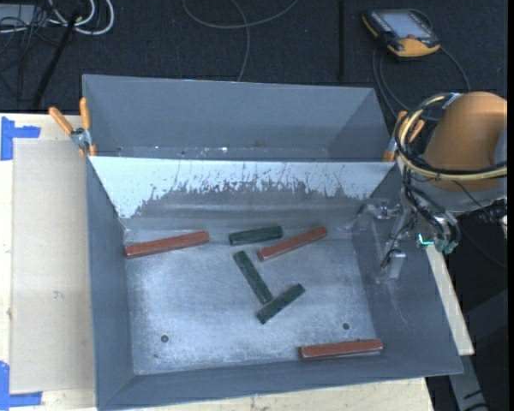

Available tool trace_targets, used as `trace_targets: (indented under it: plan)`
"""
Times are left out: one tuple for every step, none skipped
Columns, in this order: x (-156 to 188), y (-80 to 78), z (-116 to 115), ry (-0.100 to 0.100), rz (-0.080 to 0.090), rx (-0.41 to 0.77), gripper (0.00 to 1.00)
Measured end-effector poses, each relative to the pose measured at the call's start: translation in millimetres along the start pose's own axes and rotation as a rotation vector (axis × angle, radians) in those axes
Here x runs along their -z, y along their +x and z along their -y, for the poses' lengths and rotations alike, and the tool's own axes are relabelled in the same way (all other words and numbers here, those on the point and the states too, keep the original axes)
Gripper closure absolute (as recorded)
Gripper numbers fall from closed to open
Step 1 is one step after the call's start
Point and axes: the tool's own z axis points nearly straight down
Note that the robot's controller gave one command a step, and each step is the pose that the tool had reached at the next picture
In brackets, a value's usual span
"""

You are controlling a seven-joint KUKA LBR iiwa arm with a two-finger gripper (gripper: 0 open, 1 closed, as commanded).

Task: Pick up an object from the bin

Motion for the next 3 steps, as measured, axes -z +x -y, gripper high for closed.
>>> trace_targets:
  plan:
    - [4.3,-1.9,-0.1,0.002,0.007,0.003,0.00]
    - [-41.7,0.1,-52.0,0.004,0.012,0.010,0.00]
    - [-64.3,18.2,-81.9,-0.002,0.001,0.090,0.00]
